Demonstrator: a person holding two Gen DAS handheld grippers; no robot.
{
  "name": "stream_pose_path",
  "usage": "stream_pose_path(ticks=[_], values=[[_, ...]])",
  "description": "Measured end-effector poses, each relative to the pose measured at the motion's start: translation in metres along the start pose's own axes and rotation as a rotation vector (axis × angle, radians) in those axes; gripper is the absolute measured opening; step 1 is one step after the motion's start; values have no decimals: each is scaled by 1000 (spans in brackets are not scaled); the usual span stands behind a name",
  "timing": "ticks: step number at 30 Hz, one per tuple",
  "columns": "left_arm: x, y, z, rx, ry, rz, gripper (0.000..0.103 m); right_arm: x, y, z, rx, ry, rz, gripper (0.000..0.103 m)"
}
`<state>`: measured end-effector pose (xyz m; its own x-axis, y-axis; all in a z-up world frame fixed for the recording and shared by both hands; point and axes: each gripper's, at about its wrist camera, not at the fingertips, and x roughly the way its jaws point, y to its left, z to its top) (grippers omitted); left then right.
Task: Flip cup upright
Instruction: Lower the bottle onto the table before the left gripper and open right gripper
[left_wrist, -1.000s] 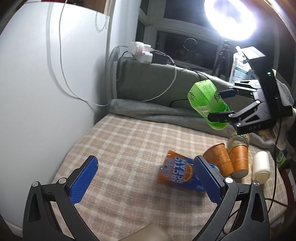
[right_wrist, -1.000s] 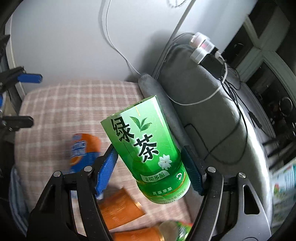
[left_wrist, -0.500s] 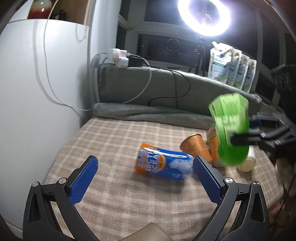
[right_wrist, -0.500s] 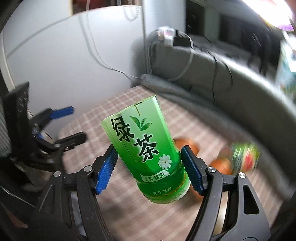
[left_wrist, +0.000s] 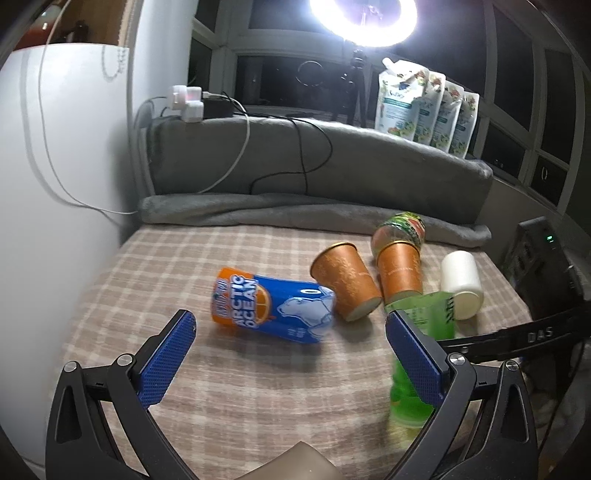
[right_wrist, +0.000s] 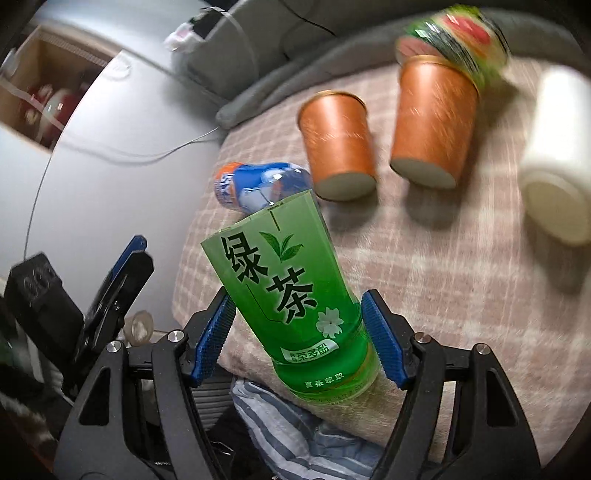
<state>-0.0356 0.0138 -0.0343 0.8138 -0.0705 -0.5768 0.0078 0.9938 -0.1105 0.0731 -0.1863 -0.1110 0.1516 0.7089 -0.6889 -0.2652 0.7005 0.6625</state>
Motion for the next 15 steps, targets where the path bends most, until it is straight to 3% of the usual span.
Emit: stream_pose_path(ticks=[10, 15], values=[[11, -6, 0, -21, 58, -64, 102, -1, -36, -1, 145, -14, -3, 73], [20, -11, 1, -25, 93, -93, 102, -13, -36, -1, 116, -54, -27, 73]])
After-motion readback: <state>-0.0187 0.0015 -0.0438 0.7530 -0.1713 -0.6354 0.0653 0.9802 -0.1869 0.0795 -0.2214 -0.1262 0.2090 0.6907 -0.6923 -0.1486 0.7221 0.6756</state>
